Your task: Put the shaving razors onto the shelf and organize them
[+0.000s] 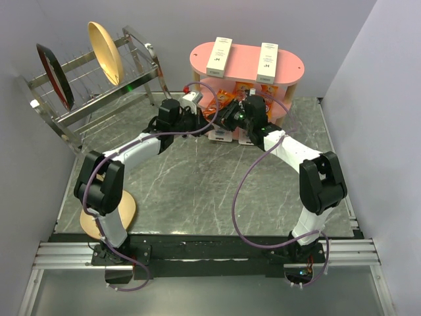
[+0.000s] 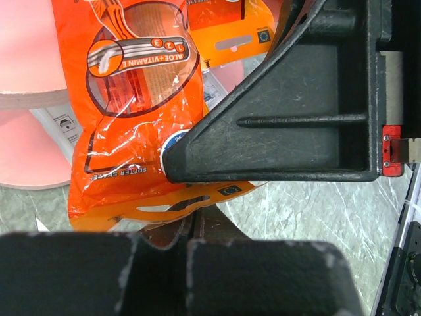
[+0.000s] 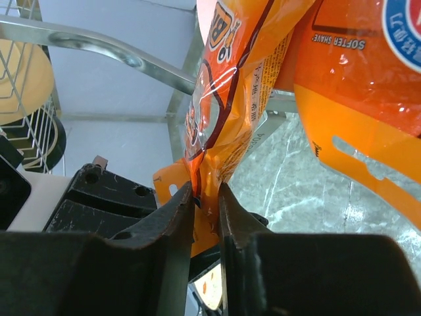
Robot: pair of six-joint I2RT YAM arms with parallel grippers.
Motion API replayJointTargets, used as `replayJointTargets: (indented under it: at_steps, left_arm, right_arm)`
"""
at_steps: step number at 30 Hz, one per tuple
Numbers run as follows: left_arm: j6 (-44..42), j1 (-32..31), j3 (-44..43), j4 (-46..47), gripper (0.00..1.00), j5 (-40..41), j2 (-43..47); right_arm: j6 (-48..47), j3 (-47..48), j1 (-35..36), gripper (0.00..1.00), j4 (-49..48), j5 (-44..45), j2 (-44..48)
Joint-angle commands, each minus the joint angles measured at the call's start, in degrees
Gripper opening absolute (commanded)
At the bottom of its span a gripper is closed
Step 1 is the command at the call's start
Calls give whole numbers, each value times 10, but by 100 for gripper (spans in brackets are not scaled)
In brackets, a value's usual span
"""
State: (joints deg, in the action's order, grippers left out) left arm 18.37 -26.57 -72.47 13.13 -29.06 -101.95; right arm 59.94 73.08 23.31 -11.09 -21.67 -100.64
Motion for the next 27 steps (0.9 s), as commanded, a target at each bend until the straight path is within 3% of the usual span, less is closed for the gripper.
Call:
replayJointTargets:
  at_steps: [1, 19, 21, 23, 27]
  left_arm:
    - [6, -3, -14, 21, 1, 0, 19]
    - [-2, -6, 20, 19, 1, 8, 47]
    - [-4, -7, 17, 18, 1, 8, 47]
    - [-8, -8, 14, 18, 1, 12, 42]
    - [-21, -9, 0, 16, 1, 17, 30]
  right_arm:
    - [-6, 23, -3, 23, -17, 7, 2]
    - [-6, 43, 18, 26, -62, -35, -33]
    - [-6, 43, 17, 30, -63, -35, -32]
    - [-11, 44, 17, 44, -53, -27, -29]
    - [-6, 32, 11, 57, -62, -31, -11]
